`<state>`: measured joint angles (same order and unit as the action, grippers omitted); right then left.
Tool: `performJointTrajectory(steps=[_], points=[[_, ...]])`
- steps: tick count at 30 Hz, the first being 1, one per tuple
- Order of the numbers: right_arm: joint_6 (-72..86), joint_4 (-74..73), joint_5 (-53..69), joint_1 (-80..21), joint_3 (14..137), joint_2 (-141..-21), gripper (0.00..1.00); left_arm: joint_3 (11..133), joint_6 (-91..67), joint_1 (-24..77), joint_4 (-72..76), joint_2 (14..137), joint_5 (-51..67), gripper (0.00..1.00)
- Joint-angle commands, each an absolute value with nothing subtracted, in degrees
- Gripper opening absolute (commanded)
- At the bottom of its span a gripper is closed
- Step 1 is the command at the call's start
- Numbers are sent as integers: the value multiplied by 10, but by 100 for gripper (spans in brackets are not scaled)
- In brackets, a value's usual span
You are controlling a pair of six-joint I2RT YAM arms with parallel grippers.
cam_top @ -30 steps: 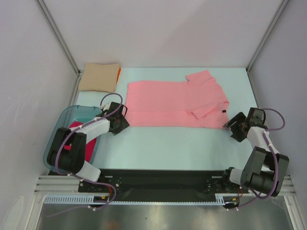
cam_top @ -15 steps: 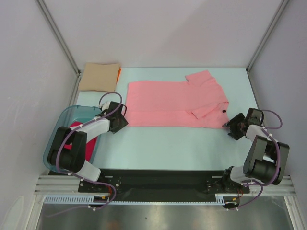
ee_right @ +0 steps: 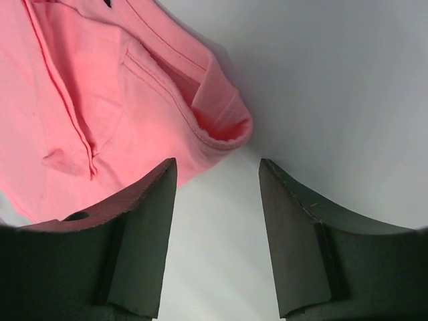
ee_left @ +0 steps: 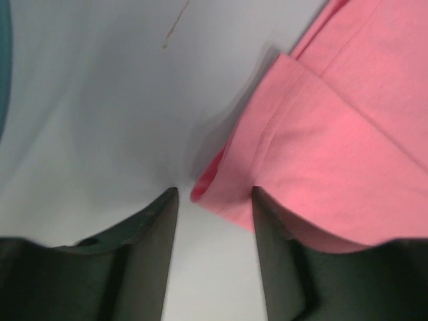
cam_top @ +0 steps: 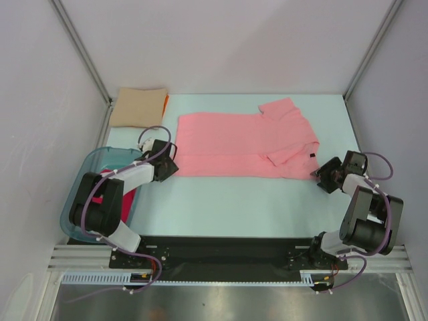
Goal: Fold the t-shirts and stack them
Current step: Fold the tshirt
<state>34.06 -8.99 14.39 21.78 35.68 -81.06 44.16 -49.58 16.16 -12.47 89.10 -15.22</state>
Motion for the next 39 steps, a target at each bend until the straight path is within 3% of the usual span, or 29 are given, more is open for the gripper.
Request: performJointTrajectory(steps=[1,6,7,9,11,12,29,39], points=[[340,-69,145,221,354,-829,57,455,-499,156,-116,922,-145,42],[343,-66,129,221,358,-839,41,460,-497,155,-117,925,-161,8],[343,-68,125,221,358,-842,34,461,-497,155,-120,927,-164,0],[340,-75,105,221,359,-843,27,468,-493,154,-127,933,-168,0],[335,-89,78,221,364,-842,5,468,-490,154,-130,936,-169,0],[333,-96,66,221,367,-841,0,467,-492,154,-129,934,-170,0],[298,-246,-63,231,344,-729,0,369,-508,163,-178,784,-200,0],[467,-415,-194,237,354,-689,0,309,-576,185,-274,650,-194,0]])
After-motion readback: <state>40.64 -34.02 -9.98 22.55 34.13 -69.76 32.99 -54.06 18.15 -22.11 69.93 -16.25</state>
